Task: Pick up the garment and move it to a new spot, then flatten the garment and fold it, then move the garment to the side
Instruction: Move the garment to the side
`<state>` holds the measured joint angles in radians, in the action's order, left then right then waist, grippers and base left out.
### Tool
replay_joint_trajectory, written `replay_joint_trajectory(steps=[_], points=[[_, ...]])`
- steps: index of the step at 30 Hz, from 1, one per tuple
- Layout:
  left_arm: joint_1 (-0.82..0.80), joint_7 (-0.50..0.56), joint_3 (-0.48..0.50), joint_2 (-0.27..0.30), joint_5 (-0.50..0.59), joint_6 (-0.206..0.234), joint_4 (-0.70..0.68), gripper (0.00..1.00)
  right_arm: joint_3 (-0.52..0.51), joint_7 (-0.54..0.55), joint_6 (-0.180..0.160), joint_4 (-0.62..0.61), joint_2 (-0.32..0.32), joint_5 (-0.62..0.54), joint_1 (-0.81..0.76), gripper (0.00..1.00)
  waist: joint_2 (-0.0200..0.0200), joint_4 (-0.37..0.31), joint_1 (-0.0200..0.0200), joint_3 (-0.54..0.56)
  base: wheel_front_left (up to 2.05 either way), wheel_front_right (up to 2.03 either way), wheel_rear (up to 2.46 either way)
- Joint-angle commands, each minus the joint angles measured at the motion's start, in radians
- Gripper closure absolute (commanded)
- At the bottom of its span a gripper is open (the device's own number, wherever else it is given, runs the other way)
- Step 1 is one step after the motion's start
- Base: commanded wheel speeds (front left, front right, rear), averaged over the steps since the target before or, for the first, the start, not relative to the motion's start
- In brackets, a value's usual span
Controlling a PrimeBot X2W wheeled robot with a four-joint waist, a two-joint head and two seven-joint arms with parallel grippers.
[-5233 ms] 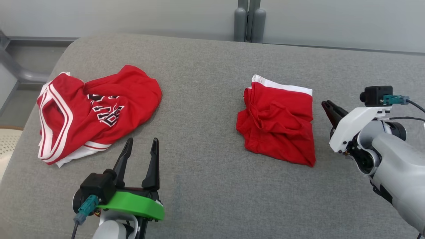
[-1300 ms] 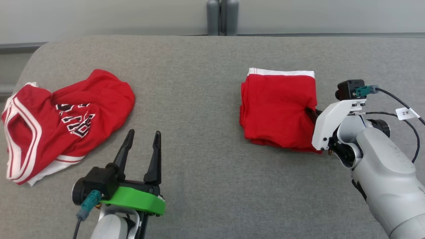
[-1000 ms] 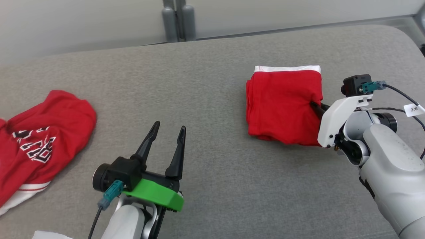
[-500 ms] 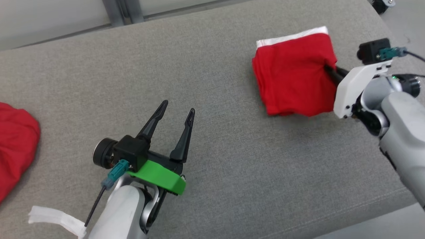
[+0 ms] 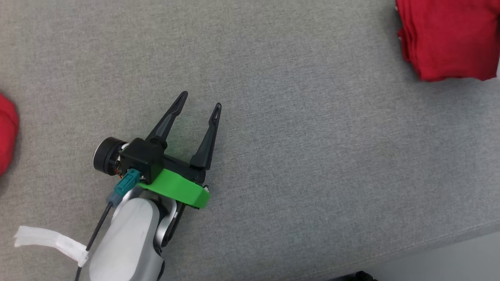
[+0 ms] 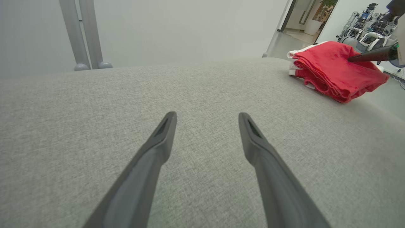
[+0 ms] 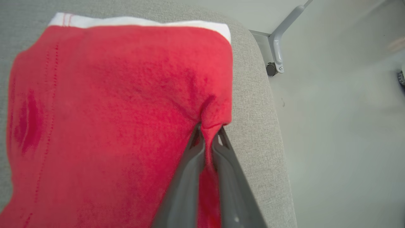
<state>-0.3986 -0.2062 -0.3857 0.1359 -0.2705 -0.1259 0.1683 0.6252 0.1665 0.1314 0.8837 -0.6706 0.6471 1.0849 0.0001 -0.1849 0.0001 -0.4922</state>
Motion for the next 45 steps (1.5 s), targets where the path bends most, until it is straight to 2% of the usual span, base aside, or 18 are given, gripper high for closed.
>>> replay_joint_trajectory(steps=[1, 2, 3, 4, 12, 19, 25, 33, 41, 45], points=[[-0.02, -0.008, 0.005, 0.002, -0.002, 0.005, 0.002, 0.0, -0.006, -0.026, -0.002, 0.028, -0.013, -0.008, 0.024, 1.0, -0.0001, 0.046, -0.0001, -0.048, 0.0, 0.0, 0.0], [-0.022, -0.01, 0.005, 0.002, -0.005, 0.004, 0.006, 0.0, -0.006, -0.037, -0.002, 0.046, -0.013, -0.009, 0.03, 0.84, -0.0001, 0.049, -0.0001, -0.047, 0.0, 0.0, 0.0], [-0.022, -0.014, 0.006, 0.002, -0.009, 0.004, 0.011, 0.0, -0.003, -0.048, -0.002, 0.07, -0.012, -0.013, 0.032, 0.34, -0.0001, 0.054, -0.0001, -0.043, 0.0, 0.0, 0.0], [-0.022, -0.016, 0.007, 0.001, -0.012, 0.005, 0.014, 0.0, 0.0, -0.057, -0.001, 0.088, -0.011, -0.016, 0.035, 0.0, -0.0001, 0.057, -0.0001, -0.038, 0.0, 0.0, 0.0], [0.013, -0.043, 0.012, -0.015, -0.027, 0.011, 0.048, 0.0, 0.021, -0.171, -0.002, 0.177, 0.002, -0.052, 0.046, 0.0, -0.0001, 0.083, -0.0001, 0.065, 0.0, 0.0, 0.0], [0.079, -0.057, 0.049, -0.022, -0.056, 0.03, 0.063, 0.0, 0.049, -0.346, -0.002, 0.076, 0.037, -0.052, -0.022, 0.0, -0.0001, 0.111, -0.0001, 0.223, 0.0, 0.0, 0.0], [0.135, -0.059, 0.104, -0.007, -0.08, 0.047, 0.046, 0.0, 0.039, -0.405, -0.002, -0.064, 0.05, -0.024, -0.123, 0.0, -0.0001, 0.136, -0.0001, 0.335, 0.0, 0.0, 0.0], [0.21, -0.059, 0.172, 0.026, -0.085, 0.076, 0.035, 0.0, -0.082, -0.428, -0.001, -0.251, 0.1, 0.033, -0.36, 0.0, -0.0001, 0.165, -0.0001, 0.448, 0.0, 0.0, 0.0], [0.291, -0.058, 0.223, 0.039, -0.106, 0.099, 0.038, 0.0, -0.26, -0.432, -0.001, -0.422, 0.177, -0.044, -0.65, 0.0, -0.0001, 0.185, -0.0001, 0.507, 0.0, 0.0, 0.0], [0.326, -0.058, 0.244, 0.024, -0.106, 0.1, 0.033, 0.0, -0.376, -0.432, -0.001, -0.517, 0.247, -0.101, -0.789, 0.0, -0.0001, 0.19, -0.0001, 0.514, 0.0, 0.0, 0.0]])
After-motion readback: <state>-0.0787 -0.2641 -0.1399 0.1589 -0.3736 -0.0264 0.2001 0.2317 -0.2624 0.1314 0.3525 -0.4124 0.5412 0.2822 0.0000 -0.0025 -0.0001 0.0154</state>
